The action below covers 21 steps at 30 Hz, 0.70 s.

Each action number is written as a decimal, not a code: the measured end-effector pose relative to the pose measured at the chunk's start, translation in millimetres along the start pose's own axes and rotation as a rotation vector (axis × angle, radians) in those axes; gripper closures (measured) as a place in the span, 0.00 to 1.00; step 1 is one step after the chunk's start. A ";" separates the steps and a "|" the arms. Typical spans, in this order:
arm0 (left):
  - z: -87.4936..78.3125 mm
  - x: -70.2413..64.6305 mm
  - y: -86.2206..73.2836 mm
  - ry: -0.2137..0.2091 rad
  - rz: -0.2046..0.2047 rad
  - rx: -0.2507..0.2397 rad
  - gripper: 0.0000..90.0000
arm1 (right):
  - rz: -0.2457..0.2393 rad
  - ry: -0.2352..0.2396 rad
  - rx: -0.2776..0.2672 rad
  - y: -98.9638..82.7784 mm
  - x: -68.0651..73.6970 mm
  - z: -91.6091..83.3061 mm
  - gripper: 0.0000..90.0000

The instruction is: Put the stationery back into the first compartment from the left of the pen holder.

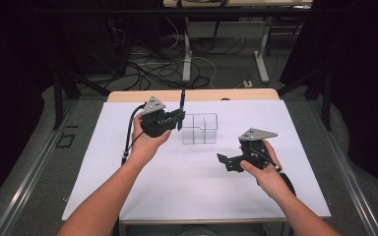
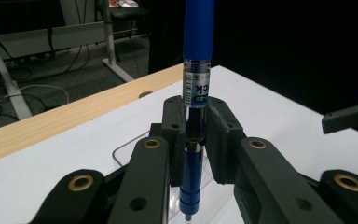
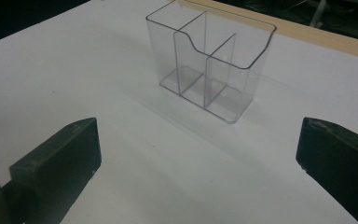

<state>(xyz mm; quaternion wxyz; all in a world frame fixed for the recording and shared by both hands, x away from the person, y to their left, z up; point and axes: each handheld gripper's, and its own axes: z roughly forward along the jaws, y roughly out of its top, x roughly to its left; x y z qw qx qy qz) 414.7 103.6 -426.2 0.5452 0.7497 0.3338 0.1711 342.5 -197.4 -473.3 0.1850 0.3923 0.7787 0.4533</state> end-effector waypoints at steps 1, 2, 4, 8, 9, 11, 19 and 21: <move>1.5 0.3 1.2 -0.001 -0.007 -0.006 0.88 | -0.006 -0.011 -0.002 -0.8 -1.3 -0.9 0.00; 2.8 0.5 2.4 -0.002 -0.018 -0.012 0.88 | 0.000 -0.011 -0.006 -1.9 -2.3 -1.8 0.00; 5.6 1.7 4.7 0.003 -0.029 -0.024 0.88 | 0.005 -0.017 -0.018 -4.5 -4.3 -2.8 0.00; 11.8 4.3 7.9 0.018 -0.056 -0.051 0.88 | 0.016 -0.030 -0.025 -10.3 -7.8 -5.1 0.00; 12.9 4.8 8.6 0.021 -0.065 -0.052 0.88 | 0.017 -0.037 -0.020 -11.6 -8.5 -6.0 0.00; 15.5 5.8 9.3 0.031 -0.076 -0.063 0.88 | 0.019 -0.047 -0.031 -14.1 -10.5 -7.2 0.00; 26.1 7.4 9.8 0.064 -0.085 -0.096 0.88 | 0.043 -0.083 -0.049 -23.1 -16.2 -10.8 0.00; 28.5 9.0 9.7 0.074 -0.082 -0.098 0.88 | 0.039 -0.085 -0.051 -24.6 -17.4 -10.6 0.00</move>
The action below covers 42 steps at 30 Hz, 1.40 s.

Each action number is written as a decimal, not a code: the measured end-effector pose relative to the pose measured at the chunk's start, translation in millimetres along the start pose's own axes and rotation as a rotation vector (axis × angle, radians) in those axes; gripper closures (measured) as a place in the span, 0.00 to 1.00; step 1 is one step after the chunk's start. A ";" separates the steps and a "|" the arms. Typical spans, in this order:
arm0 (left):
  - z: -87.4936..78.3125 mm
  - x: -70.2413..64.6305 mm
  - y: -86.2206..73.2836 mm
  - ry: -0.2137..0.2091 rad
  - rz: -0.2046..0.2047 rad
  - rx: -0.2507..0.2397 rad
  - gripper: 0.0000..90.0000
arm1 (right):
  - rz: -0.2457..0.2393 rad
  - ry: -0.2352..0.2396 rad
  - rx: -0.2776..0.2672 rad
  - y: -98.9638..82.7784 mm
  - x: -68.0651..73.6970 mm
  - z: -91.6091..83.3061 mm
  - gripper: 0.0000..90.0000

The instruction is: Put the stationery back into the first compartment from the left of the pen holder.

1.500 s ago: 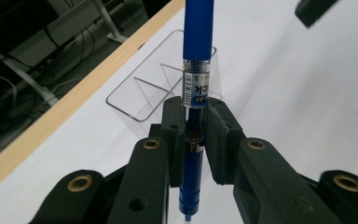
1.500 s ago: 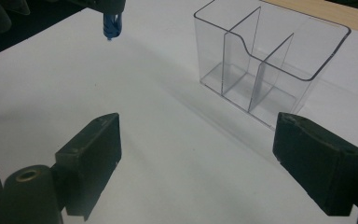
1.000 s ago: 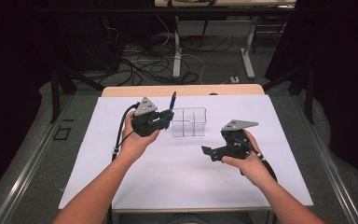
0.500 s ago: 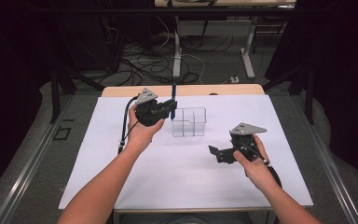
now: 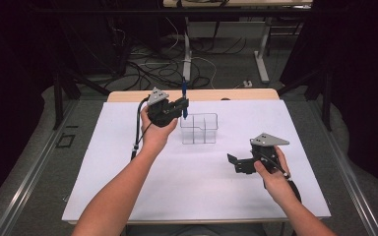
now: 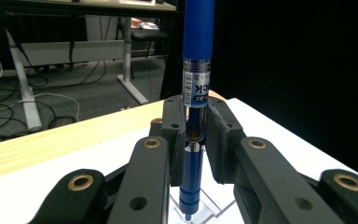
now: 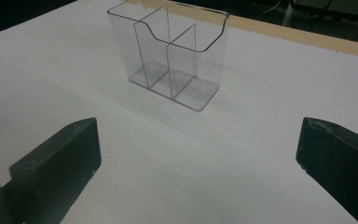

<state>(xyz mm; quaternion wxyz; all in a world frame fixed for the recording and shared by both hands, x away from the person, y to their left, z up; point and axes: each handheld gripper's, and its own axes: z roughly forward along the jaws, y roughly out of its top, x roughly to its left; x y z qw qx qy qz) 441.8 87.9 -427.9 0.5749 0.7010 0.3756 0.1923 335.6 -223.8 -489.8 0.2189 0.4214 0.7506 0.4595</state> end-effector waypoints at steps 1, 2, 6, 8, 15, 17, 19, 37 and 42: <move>1.3 0.5 -0.1 0.005 -0.001 -0.001 0.88 | -0.004 -0.005 -0.002 -0.8 -0.7 0.0 0.00; 2.4 0.8 -0.4 0.009 -0.004 -0.001 0.88 | -0.009 -0.003 0.000 -1.2 -1.3 -0.3 0.00; 6.2 2.4 -1.8 0.024 -0.008 -0.004 0.88 | 0.001 -0.004 -0.016 -4.2 -2.1 1.1 0.00; 7.7 3.4 -2.8 0.033 -0.010 -0.003 0.88 | -0.006 -0.008 -0.007 -5.3 -3.8 2.7 0.00; 13.0 7.2 -5.8 0.056 -0.035 -0.005 0.88 | 0.001 -0.009 -0.007 -8.2 -6.2 5.0 0.00; 14.9 8.2 -6.9 0.063 -0.043 -0.006 0.88 | 0.009 -0.009 -0.003 -8.3 -5.9 5.3 0.00; 16.9 8.7 -8.2 0.068 -0.049 -0.003 0.88 | 0.006 -0.012 0.000 -8.9 -6.0 5.9 0.00; 34.3 10.8 -25.6 0.108 -0.093 0.049 0.88 | 0.008 -0.001 0.004 -11.9 -5.5 9.4 0.00; 38.6 10.6 -31.8 0.109 -0.100 0.069 0.88 | 0.013 0.001 0.008 -12.8 -5.1 9.9 0.00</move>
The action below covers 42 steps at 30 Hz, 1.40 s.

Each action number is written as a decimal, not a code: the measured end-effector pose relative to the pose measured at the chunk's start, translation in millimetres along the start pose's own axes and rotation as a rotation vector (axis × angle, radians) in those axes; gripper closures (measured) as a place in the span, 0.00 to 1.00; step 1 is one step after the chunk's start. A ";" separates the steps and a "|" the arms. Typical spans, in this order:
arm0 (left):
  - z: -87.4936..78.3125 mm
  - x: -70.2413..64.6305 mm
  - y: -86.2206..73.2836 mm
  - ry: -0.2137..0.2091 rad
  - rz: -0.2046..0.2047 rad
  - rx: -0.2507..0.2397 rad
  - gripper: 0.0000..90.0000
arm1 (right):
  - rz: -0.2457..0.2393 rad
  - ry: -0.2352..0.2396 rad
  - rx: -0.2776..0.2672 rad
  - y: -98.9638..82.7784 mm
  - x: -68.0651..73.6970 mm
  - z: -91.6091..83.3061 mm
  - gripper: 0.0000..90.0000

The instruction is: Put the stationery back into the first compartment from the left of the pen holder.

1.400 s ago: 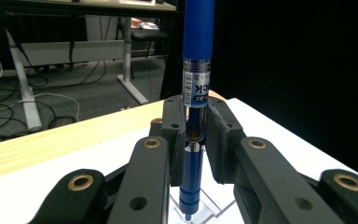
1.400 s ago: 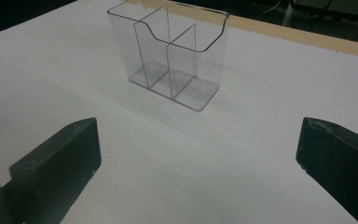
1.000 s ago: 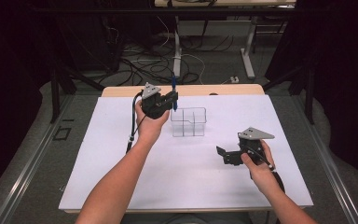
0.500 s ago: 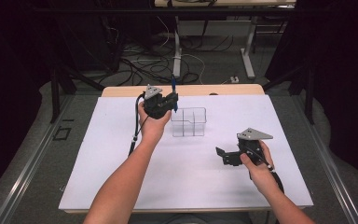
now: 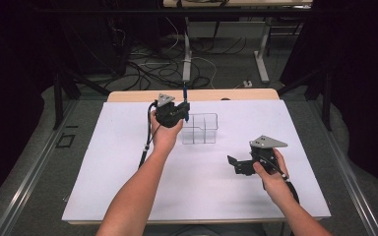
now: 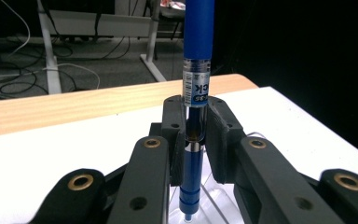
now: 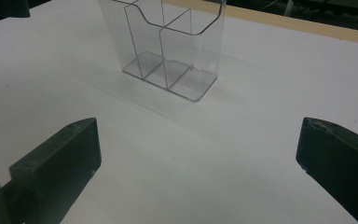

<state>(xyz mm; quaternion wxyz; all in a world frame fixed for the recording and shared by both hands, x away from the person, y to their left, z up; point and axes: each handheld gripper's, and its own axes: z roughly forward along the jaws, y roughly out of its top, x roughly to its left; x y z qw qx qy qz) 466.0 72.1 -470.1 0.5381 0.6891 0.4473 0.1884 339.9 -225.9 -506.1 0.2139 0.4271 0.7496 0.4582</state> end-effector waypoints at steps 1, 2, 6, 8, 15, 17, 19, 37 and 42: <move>0.7 -0.2 -0.9 0.000 -0.004 0.004 0.88 | 0.000 -0.004 0.002 -0.2 -0.2 0.1 0.00; 1.4 0.2 -1.8 0.001 0.003 0.003 0.88 | -0.004 0.000 0.002 -0.5 -0.8 0.3 0.00; 4.6 -0.1 -6.7 0.004 0.002 0.024 0.88 | -0.005 -0.001 0.004 -1.4 -1.4 0.8 0.00; 5.7 -0.5 -9.4 0.004 -0.002 0.037 0.88 | -0.004 0.004 0.004 -1.6 -1.2 1.0 0.00; 7.8 -0.8 -15.6 0.009 0.017 0.052 0.88 | -0.002 0.008 0.015 -3.2 -0.3 2.3 0.00; 8.5 -1.3 -17.5 0.008 0.009 0.064 0.88 | 0.004 0.013 0.016 -3.6 0.5 2.7 0.00; 8.7 -1.3 -19.4 0.008 0.006 0.068 0.88 | -0.005 0.014 0.031 -3.2 0.3 2.2 0.00; -3.5 2.7 -21.9 -0.014 0.019 0.082 0.82 | 0.003 0.017 0.028 -5.1 1.4 2.9 0.00; -13.5 2.4 -17.8 -0.029 0.006 0.084 0.75 | 0.009 0.014 0.025 -5.5 0.8 2.7 0.00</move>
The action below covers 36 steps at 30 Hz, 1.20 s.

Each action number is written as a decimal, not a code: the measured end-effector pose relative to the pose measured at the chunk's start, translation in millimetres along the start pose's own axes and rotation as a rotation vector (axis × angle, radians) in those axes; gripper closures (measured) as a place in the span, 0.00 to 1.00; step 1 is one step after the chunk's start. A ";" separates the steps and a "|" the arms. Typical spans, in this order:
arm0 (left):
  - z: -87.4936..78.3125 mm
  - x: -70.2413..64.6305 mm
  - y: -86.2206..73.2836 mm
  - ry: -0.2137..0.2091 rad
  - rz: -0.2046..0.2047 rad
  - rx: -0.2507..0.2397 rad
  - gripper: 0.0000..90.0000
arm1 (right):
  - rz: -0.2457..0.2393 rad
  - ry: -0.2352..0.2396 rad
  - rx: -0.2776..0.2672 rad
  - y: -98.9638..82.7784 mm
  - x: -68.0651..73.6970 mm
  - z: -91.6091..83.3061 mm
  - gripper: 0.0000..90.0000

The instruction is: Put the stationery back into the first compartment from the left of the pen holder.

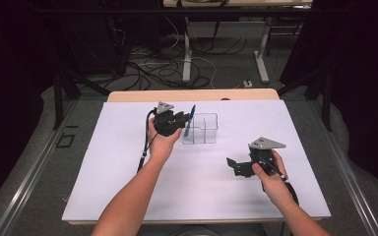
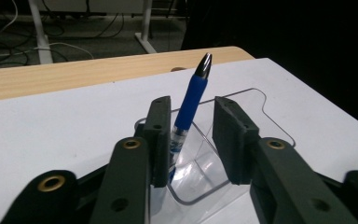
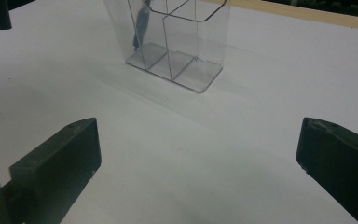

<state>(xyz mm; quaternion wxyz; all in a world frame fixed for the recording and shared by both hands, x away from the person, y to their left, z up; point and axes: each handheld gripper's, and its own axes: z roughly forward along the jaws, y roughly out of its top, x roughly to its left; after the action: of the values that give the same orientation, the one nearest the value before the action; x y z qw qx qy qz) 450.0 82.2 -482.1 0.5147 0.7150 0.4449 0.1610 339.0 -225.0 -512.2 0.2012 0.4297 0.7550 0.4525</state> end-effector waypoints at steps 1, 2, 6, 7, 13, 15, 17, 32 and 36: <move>-1.8 0.0 0.5 -0.003 0.003 -0.002 0.73 | -0.003 -0.001 -0.002 0.1 -0.3 -0.1 0.00; -3.7 -0.4 0.9 -0.007 -0.003 -0.004 0.71 | -0.003 -0.003 0.000 0.1 -0.3 -0.1 0.00; -11.5 -0.7 2.7 -0.022 -0.002 0.003 0.63 | -0.001 -0.005 -0.001 0.2 -0.1 -0.2 0.00; -13.5 -0.8 3.2 -0.026 -0.004 0.005 0.61 | -0.002 -0.004 -0.001 0.2 -0.1 -0.2 0.00; -26.0 -1.7 5.4 -0.057 -0.001 0.011 0.50 | -0.001 -0.005 -0.001 0.5 0.4 -0.4 0.00; -31.1 -2.1 5.8 -0.060 0.005 0.013 0.47 | -0.006 -0.011 -0.002 0.4 -0.3 -0.6 0.00; -36.1 -2.7 5.7 -0.067 0.014 -0.003 0.43 | -0.004 -0.010 -0.002 0.3 -0.6 -0.5 0.00; -82.6 1.7 -0.8 -0.056 0.044 -0.076 0.24 | 0.005 -0.011 -0.003 0.6 -0.8 -1.3 0.00; -98.2 8.8 -3.6 -0.046 0.027 -0.085 0.24 | -0.004 -0.015 0.008 1.4 -1.9 -2.4 0.00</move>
<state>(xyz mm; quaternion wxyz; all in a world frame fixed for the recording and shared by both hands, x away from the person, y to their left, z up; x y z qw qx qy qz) 385.6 147.7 -446.2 0.5525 0.7020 0.4159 0.1704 339.0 -227.5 -510.0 0.2063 0.4325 0.7560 0.4459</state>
